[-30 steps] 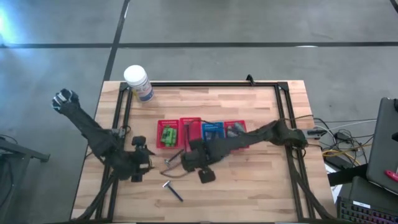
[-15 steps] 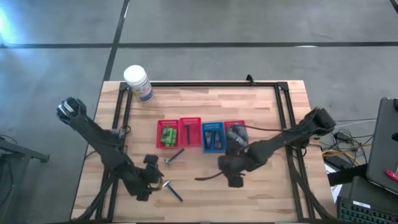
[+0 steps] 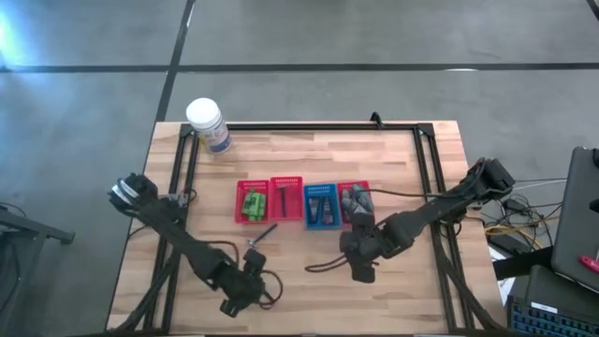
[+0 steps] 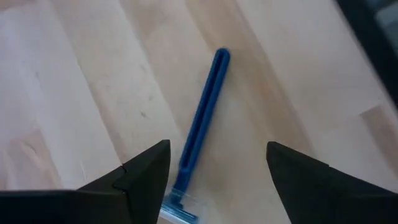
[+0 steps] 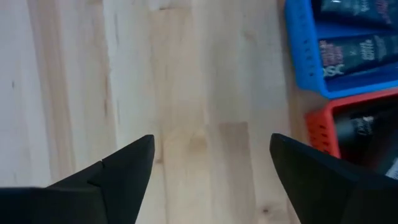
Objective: Pick & Place Travel size toiletries
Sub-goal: Put the blue razor into the middle red bin
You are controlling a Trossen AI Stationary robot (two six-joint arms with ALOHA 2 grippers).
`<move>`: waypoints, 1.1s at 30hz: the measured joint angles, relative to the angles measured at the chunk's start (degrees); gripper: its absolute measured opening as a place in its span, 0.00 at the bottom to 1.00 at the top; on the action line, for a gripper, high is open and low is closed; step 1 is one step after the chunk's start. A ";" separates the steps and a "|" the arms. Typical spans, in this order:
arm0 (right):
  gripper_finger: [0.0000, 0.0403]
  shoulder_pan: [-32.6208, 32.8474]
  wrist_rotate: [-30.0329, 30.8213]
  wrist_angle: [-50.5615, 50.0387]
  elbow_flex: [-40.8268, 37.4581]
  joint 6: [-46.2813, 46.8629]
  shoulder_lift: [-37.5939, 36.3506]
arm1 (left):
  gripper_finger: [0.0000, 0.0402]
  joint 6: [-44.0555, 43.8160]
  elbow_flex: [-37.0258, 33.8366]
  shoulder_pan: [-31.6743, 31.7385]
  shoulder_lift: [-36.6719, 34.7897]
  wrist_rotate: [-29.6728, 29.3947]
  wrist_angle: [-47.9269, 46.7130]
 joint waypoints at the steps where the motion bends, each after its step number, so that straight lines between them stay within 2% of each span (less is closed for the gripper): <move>1: 0.79 0.05 0.12 -0.01 -0.30 0.02 -0.40 | 0.66 1.02 -0.03 0.62 0.38 0.58 0.00; 6: 0.80 0.61 0.40 -0.10 -2.47 1.53 -1.93 | 0.56 4.42 -0.64 4.16 2.01 4.29 0.17; 15: 0.72 3.12 0.60 -0.12 -6.54 6.92 -3.77 | 0.37 10.06 -1.60 6.27 3.86 8.22 2.23; 21: 0.68 4.25 3.68 -0.05 -8.34 10.95 -4.77 | 0.28 9.46 -2.99 6.23 4.23 8.35 3.47; 28: 0.63 4.31 4.73 1.09 -10.02 15.38 -7.21 | 0.08 7.78 -2.10 6.28 4.32 9.52 2.77; 33: 0.59 3.72 4.18 3.87 -10.02 20.39 -9.57 | 0.07 3.60 -0.59 6.31 3.28 11.26 1.94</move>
